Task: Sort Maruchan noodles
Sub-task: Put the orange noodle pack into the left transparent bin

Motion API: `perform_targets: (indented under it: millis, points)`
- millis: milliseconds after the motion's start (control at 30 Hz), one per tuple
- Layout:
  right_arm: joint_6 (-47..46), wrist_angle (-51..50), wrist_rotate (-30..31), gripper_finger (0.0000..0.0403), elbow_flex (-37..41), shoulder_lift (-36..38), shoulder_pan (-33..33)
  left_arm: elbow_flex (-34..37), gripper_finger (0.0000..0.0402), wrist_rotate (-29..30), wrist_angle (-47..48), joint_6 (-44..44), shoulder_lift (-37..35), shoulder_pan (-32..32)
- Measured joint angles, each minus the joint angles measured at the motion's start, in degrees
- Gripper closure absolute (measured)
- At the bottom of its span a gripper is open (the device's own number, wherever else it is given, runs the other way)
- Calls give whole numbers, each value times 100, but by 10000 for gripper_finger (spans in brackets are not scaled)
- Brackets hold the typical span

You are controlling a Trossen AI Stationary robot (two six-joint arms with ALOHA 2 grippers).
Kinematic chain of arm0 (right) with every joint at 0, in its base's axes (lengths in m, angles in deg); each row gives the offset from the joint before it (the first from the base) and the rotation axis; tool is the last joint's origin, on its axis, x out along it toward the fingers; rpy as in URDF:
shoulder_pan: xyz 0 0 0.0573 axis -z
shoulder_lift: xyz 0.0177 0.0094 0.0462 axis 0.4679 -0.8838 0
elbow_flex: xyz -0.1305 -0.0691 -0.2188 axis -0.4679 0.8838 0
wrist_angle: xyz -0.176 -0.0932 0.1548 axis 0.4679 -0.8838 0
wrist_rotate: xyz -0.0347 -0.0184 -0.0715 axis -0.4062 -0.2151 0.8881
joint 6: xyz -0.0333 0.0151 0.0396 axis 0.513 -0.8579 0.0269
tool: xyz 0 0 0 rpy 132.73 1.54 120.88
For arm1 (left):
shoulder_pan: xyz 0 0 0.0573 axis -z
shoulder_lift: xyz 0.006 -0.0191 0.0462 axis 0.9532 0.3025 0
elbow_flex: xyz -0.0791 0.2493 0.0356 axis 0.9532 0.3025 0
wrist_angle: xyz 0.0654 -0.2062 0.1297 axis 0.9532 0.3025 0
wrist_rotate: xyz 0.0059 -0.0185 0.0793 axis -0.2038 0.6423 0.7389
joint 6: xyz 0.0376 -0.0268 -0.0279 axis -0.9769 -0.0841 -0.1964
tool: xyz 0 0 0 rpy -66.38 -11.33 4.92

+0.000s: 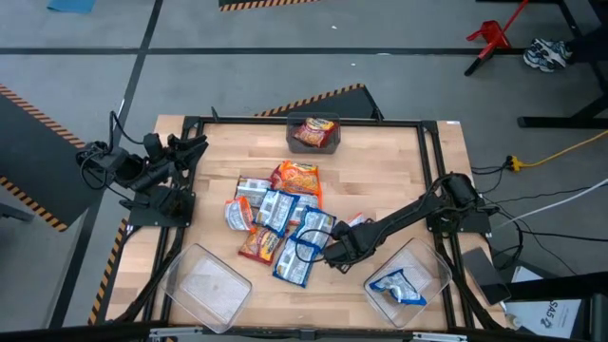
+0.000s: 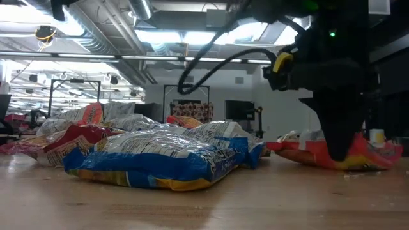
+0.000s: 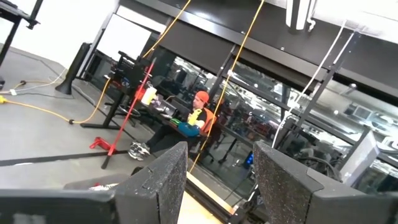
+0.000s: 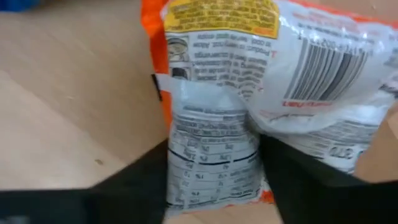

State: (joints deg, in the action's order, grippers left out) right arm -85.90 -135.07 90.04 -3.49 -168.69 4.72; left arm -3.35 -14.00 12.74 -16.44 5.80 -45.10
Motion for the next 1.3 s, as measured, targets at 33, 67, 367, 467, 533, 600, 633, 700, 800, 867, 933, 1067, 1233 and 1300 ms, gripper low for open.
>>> perform_targets:
  millis: [33,67,367,467,533,600,633,700,800,867,933,1067,1233,1300]
  points:
    - [1,4,0,238,-37,0,0,0,225,1,0,0,0,0]
    - [5,0,0,264,-81,0,0,0,225,1,0,0,0,0]
    - [42,1,2,390,-518,0,8,0,225,-8,-2,2,0,0]
    - [53,1,5,398,-786,2,48,0,225,-10,-2,2,0,0]
    - [133,-60,56,398,-1038,0,102,0,225,-10,-2,4,-1,0]
    - [215,-198,154,399,-1338,0,172,0,225,-14,-4,4,-1,0]
    - [302,-260,205,400,-1497,0,198,0,225,-15,-3,4,0,0]
    - [442,-371,327,401,-1841,0,293,0,225,-23,-5,4,0,0]
    - [798,-413,491,401,-2391,0,449,0,225,-75,-4,4,0,0]
    - [1139,-311,636,401,-2736,0,576,0,225,-126,-4,4,0,0]
    - [1600,18,717,402,-2965,4,727,0,225,-161,-4,4,0,0]
    - [2611,1140,487,402,-3076,4,1032,0,225,-169,-4,4,0,0]
    - [3594,2580,-92,402,-3085,-203,1274,0,225,-169,1,106,-2,0]
    - [3781,3302,-434,402,-3083,-391,1320,0,225,-171,-3,277,-2,0]
